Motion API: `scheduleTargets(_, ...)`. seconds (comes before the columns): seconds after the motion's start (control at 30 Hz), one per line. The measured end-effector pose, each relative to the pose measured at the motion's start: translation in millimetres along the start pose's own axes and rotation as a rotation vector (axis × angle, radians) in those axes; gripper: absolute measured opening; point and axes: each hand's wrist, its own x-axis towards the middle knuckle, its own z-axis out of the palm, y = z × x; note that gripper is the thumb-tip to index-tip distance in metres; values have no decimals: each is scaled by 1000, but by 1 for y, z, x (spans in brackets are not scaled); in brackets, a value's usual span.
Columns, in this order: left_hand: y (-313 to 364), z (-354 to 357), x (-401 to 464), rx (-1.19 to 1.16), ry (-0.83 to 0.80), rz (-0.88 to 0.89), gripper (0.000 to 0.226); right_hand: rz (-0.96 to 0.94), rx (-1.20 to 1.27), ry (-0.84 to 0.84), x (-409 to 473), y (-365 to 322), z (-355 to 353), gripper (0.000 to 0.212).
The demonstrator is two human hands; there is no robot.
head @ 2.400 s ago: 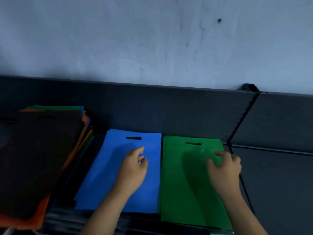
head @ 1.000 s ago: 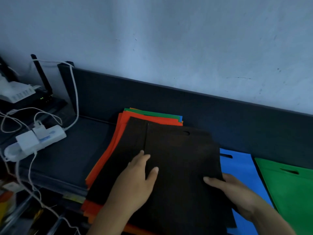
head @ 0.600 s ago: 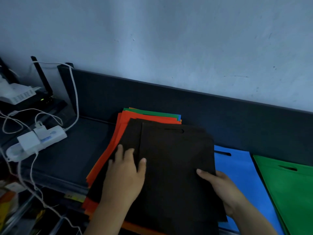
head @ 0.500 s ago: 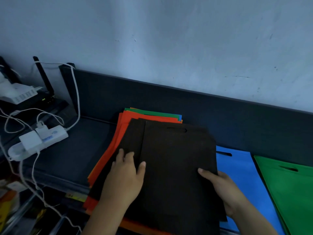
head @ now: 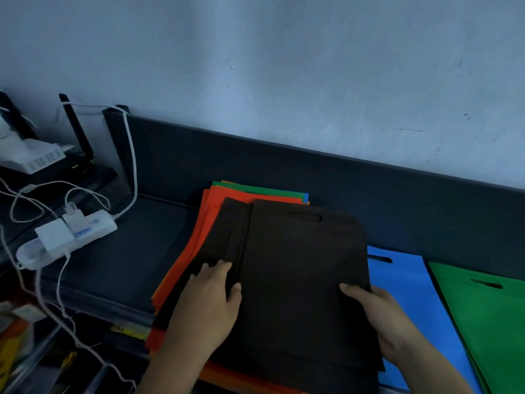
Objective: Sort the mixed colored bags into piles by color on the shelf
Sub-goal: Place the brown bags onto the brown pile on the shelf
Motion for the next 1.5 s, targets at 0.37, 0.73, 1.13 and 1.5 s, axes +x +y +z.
scheduleTargets(0.37, -13, 0, 14, -144, 148, -1, 50, -1, 86, 9, 0, 2, 9, 23)
scheduleTargets(0.73, -14, 6, 21, -166, 219, 14, 40, -146, 2, 40, 3, 9, 16, 23)
scheduleTargets(1.13, -3, -6, 26, -327, 142, -33, 40, 16, 83, -21, -3, 8, 14, 20)
scheduleTargets(1.5, 23, -1, 40, -360, 119, 5, 46, -143, 120, 71, -9, 6, -43, 23)
